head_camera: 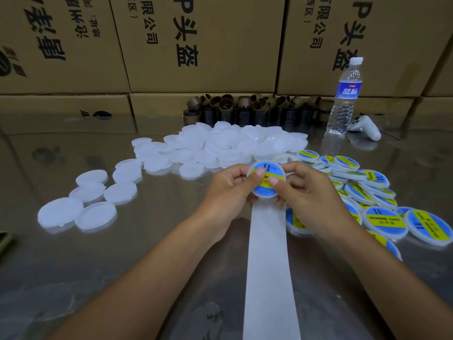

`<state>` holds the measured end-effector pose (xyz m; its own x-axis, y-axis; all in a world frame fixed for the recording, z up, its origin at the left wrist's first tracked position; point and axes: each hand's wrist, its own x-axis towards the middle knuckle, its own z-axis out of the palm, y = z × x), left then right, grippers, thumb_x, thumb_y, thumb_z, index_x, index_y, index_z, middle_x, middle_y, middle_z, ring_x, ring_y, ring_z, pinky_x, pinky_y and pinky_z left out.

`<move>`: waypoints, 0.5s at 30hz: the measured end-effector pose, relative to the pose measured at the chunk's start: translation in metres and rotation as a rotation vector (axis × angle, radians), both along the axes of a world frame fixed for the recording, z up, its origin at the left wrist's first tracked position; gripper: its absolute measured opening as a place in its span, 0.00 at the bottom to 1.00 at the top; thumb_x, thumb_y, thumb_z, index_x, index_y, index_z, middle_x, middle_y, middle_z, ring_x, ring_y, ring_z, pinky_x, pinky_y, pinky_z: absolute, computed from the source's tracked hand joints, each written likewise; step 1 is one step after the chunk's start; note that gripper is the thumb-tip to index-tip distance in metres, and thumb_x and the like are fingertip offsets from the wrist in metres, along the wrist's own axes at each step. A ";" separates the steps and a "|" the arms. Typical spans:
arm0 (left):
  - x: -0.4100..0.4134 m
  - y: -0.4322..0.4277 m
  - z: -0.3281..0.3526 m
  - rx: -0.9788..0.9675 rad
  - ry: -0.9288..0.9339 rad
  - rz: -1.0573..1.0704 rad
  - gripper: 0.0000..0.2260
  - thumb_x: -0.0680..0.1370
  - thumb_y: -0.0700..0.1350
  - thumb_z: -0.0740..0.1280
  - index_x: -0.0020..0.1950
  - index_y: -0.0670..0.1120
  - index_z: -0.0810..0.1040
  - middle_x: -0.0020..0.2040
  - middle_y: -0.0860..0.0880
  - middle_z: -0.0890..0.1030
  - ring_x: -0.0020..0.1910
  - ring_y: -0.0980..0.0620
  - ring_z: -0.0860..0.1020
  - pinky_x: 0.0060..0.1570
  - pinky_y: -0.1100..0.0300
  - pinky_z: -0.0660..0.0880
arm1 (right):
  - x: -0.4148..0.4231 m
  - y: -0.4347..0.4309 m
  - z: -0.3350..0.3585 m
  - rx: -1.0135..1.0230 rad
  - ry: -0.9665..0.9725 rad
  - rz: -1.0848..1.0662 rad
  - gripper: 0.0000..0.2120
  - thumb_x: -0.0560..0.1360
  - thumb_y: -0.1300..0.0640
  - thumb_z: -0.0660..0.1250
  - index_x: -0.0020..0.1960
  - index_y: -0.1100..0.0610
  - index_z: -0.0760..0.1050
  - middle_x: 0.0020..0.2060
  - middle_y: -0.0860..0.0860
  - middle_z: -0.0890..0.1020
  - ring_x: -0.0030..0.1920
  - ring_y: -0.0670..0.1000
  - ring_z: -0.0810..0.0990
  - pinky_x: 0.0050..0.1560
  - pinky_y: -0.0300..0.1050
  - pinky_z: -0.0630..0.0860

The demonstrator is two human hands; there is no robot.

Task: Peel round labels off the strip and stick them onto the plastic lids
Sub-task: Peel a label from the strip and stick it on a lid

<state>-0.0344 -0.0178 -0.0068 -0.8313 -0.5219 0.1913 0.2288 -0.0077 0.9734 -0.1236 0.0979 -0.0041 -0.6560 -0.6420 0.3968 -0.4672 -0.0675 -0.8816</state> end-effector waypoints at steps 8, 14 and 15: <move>0.000 0.001 -0.001 -0.015 -0.029 -0.074 0.05 0.75 0.37 0.69 0.50 0.44 0.78 0.42 0.46 0.84 0.40 0.52 0.79 0.45 0.60 0.76 | -0.001 0.001 0.001 -0.060 0.026 -0.043 0.05 0.75 0.57 0.68 0.46 0.49 0.73 0.25 0.47 0.78 0.25 0.43 0.74 0.30 0.32 0.70; 0.001 -0.002 -0.001 0.017 -0.004 -0.012 0.10 0.76 0.37 0.69 0.56 0.38 0.77 0.49 0.42 0.84 0.44 0.49 0.79 0.46 0.59 0.76 | 0.002 0.002 0.003 -0.021 0.020 0.050 0.12 0.76 0.63 0.67 0.50 0.46 0.72 0.28 0.45 0.79 0.27 0.45 0.76 0.33 0.33 0.73; 0.001 -0.001 -0.001 0.018 -0.003 -0.021 0.10 0.76 0.37 0.69 0.57 0.38 0.77 0.49 0.42 0.84 0.44 0.49 0.79 0.46 0.59 0.76 | 0.002 0.002 0.003 -0.022 0.025 0.047 0.12 0.76 0.63 0.66 0.50 0.46 0.72 0.28 0.45 0.79 0.27 0.45 0.76 0.33 0.33 0.73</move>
<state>-0.0330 -0.0190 -0.0078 -0.8424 -0.5080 0.1797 0.2259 -0.0301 0.9737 -0.1216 0.0997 -0.0011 -0.6152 -0.6624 0.4275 -0.4851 -0.1094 -0.8676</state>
